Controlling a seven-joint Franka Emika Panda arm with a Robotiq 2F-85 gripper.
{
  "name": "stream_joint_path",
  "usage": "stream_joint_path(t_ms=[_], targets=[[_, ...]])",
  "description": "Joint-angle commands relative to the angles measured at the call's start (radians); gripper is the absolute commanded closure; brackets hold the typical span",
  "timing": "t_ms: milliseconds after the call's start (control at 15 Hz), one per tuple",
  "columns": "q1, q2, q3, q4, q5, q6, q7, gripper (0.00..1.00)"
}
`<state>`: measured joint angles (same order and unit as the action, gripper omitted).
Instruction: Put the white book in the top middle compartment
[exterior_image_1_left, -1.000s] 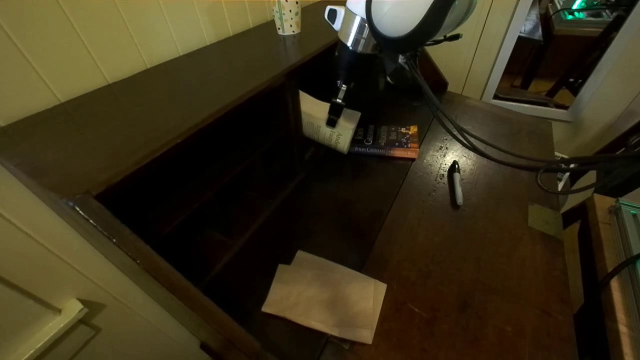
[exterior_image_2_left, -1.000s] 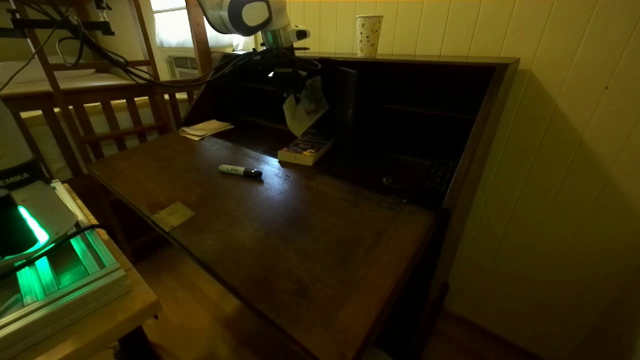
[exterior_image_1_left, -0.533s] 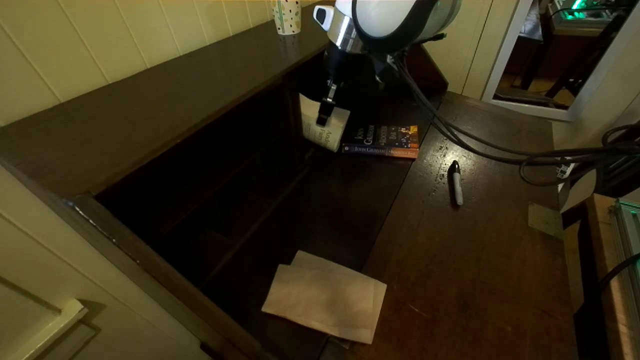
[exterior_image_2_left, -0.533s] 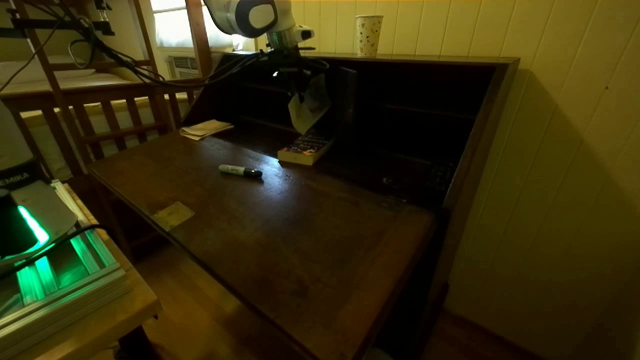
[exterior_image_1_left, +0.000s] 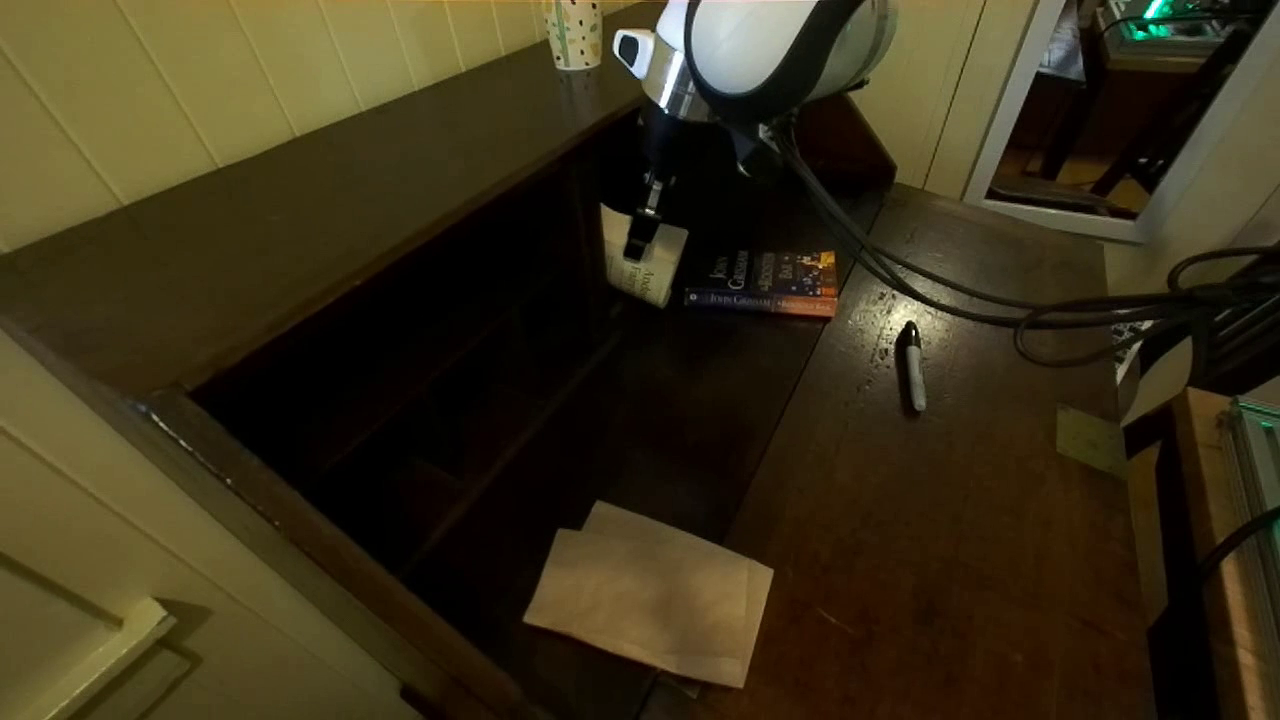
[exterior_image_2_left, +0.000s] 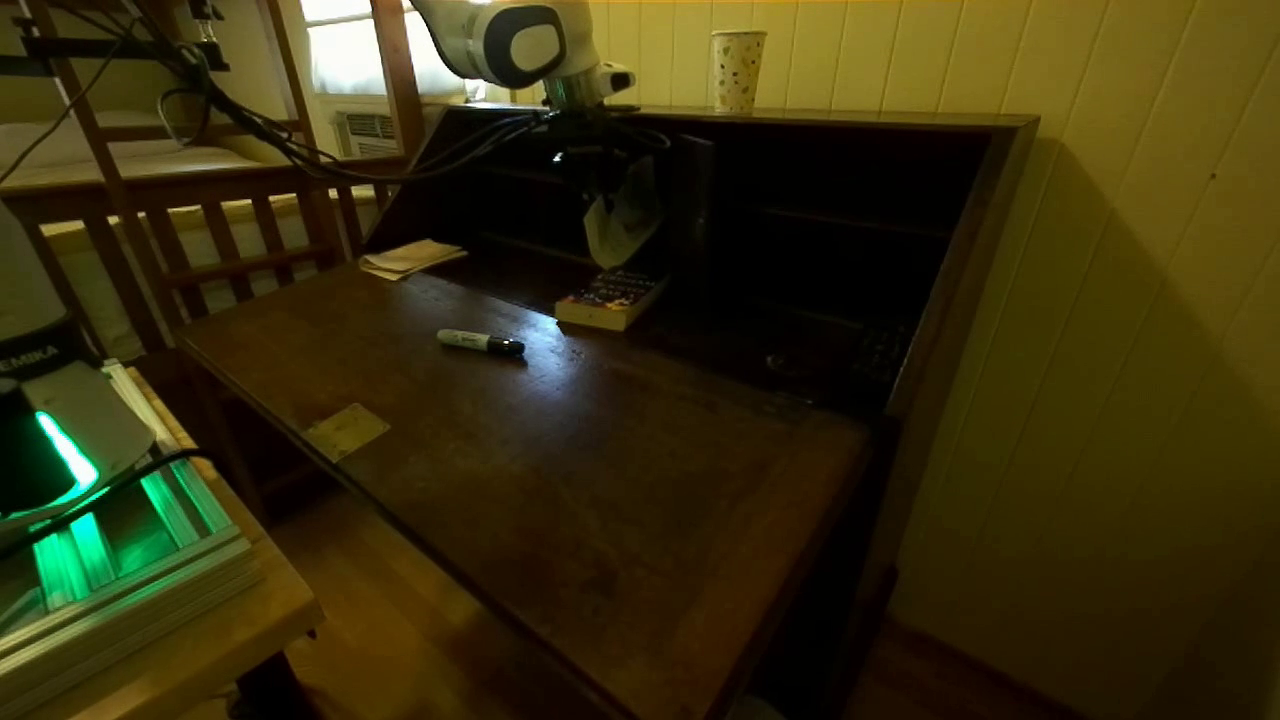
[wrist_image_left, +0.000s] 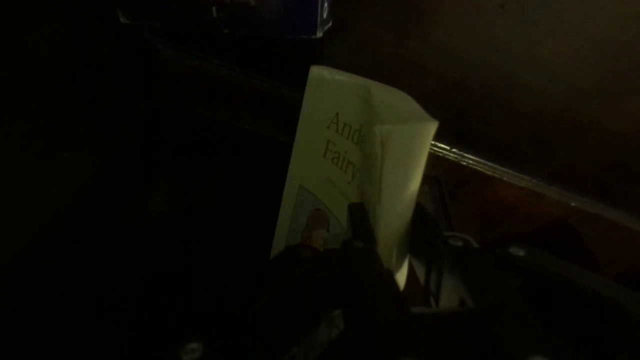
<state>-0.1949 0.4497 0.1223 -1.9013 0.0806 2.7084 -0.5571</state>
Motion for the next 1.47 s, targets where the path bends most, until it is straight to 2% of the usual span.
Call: stream_joint_path(t_ms=[0, 200, 400, 800, 1067, 1400], targets=[[-0.019, 0.031, 0.024, 0.05, 0.007, 0.009, -0.034, 0.94], [-0.036, 0.032, 0.048, 0.05, 0.031, 0.033, -0.055, 0.94], [-0.082, 0.019, 0.098, 0.042, 0.069, 0.029, -0.107, 0.94], [-0.192, 0.014, 0.198, 0.041, 0.232, -0.033, -0.293, 0.94], [-0.191, 0.02, 0.18, 0.058, 0.286, -0.077, -0.348, 0.94], [-0.131, 0.028, 0.103, 0.083, 0.241, -0.113, -0.283, 0.94]])
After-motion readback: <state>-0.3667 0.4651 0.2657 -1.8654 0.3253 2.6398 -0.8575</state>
